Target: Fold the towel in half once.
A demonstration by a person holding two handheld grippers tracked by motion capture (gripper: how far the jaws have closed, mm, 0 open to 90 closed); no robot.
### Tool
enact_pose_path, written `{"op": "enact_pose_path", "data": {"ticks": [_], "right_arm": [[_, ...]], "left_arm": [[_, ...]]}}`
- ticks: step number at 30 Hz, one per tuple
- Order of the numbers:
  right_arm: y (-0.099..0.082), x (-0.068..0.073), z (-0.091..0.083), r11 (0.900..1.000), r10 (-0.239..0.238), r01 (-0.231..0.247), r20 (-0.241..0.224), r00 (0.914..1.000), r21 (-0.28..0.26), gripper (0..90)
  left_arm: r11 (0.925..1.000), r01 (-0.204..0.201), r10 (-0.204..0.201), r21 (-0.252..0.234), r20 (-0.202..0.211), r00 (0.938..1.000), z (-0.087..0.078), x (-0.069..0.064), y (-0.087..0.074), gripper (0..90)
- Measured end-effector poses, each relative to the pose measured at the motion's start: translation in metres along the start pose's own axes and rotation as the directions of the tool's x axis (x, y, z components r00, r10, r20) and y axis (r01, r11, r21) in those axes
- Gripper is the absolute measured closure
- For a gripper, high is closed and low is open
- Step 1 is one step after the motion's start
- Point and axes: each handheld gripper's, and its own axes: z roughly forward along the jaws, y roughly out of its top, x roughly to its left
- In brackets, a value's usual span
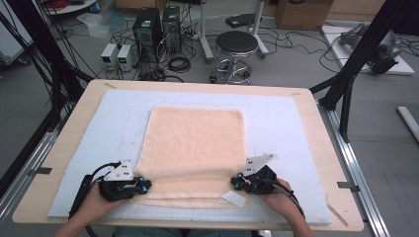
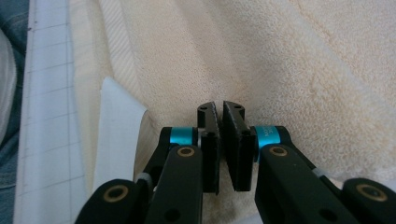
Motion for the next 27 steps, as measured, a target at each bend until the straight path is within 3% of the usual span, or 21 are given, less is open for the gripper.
{"op": "enact_pose_path", "data": {"ticks": [5, 10, 12, 14, 16, 19, 25, 27], "right_arm": [[0.006, 0.006, -0.017, 0.9988, -0.013, 0.013, -0.004, 0.9999, -0.047, 85.9], [0.013, 0.013, -0.037, 0.9958, -0.032, 0.034, 0.020, 0.9993, -0.085, 84.0], [0.014, 0.017, -0.043, 0.9934, -0.018, 0.023, 0.039, 0.9991, -0.113, 73.9], [0.013, 0.020, -0.049, 0.9924, -0.010, 0.016, 0.052, 0.9986, -0.122, 68.6], [0.010, 0.020, -0.051, 0.9925, -0.012, 0.018, 0.055, 0.9984, -0.121, 67.9], [0.007, 0.019, -0.045, 0.9944, -0.005, 0.006, 0.017, 0.9999, -0.106, 66.2], [0.002, 0.027, -0.031, 0.9936, -0.081, 0.079, -0.022, 0.9965, -0.081, 62.9], [-0.001, 0.026, -0.030, 0.9939, -0.077, 0.073, -0.048, 0.9959, -0.083, 62.0]], "left_arm": [[0.9987, -0.002, 0.001, -0.052, -0.008, 1.0000, -0.014, -0.003, 0.006, 86.4], [0.9947, -0.017, 0.016, -0.102, -0.004, 0.9999, -0.034, -0.009, 0.016, 86.5], [0.9935, -0.021, 0.021, -0.112, -0.001, 0.9998, -0.040, -0.011, 0.017, 85.7], [0.9924, -0.011, 0.011, -0.123, 0.002, 0.9999, -0.043, -0.012, 0.016, 74.6], [0.9934, -0.007, 0.008, -0.115, 0.001, 1.0000, -0.042, -0.011, 0.014, 72.1], [0.9961, -0.001, 0.002, -0.088, 0.006, 1.0000, -0.033, -0.011, 0.010, 67.4], [0.9994, -0.006, 0.007, -0.034, 0.027, 0.9996, -0.012, -0.013, 0.007, 65.1], [0.9997, -0.005, 0.005, -0.022, 0.026, 0.9996, -0.005, -0.010, 0.006, 65.1]]}}
